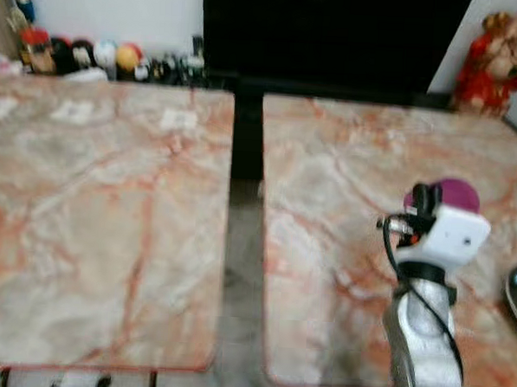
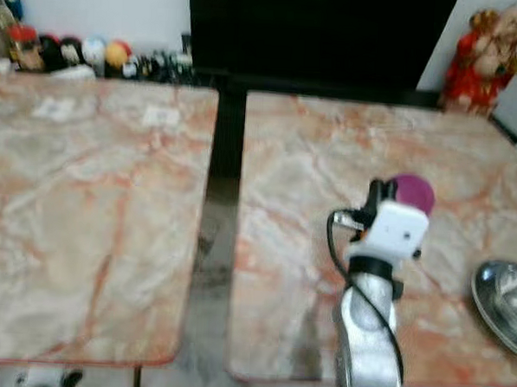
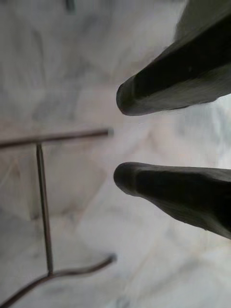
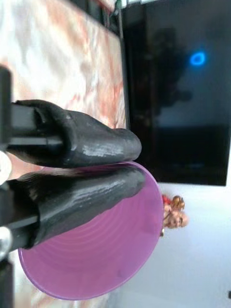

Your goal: Setting the table

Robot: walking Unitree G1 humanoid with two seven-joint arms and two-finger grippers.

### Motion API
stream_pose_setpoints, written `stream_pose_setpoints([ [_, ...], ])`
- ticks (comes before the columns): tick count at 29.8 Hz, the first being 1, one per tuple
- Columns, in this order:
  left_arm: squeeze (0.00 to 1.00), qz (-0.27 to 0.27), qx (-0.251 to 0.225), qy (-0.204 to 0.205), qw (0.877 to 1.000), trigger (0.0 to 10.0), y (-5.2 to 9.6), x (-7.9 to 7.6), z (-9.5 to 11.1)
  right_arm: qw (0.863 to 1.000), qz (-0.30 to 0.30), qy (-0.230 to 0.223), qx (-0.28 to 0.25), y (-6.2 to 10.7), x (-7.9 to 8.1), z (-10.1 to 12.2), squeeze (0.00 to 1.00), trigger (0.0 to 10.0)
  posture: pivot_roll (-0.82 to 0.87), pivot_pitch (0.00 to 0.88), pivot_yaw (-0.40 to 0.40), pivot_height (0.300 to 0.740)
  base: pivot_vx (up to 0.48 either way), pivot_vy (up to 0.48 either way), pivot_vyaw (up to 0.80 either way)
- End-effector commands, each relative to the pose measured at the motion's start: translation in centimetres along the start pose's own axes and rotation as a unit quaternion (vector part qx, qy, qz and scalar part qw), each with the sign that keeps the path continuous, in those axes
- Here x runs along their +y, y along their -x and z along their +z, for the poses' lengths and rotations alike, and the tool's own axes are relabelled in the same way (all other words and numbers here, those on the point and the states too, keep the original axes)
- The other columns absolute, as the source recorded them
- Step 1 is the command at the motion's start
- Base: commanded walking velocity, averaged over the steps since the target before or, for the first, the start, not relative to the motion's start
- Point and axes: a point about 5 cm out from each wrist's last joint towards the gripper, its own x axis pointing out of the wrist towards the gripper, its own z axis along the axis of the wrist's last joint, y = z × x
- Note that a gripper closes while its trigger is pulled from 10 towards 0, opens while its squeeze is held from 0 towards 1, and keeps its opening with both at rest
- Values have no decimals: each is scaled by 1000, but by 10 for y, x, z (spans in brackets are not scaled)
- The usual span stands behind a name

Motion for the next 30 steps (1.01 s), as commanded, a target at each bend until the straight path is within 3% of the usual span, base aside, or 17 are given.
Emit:
stream_pose_setpoints([
  [1,0,7,11,-7,1000,10000,2,7,-5,1000,18,-11,-10,-3,8,7,0,10000,67,0,-48,740,0,-454,0],
  [8,0,9,12,2,1000,10000,2,7,-6,1000,22,-9,14,-8,8,3,0,10000,67,0,-48,740,0,-125,0],
  [13,0,8,13,2,1000,10000,2,7,-6,997,30,28,63,-17,6,-8,0,10000,67,0,-48,740,0,0,0],
  [15,0,7,13,3,1000,10000,2,7,-6,993,33,51,105,-26,3,-19,0,10000,60,0,-42,740,0,0,0],
  [18,0,6,13,3,1000,10000,2,6,-5,987,39,42,149,-36,4,-29,0,10000,60,0,-37,740,0,0,0],
  [25,0,7,13,4,1000,10000,1,6,-4,977,79,65,185,-60,13,-32,0,10000,64,0,-33,740,0,0,0],
  [30,0,5,14,5,1000,10000,1,6,-4,974,76,84,197,-76,11,-28,0,10000,64,0,-31,740,0,0,0],
])
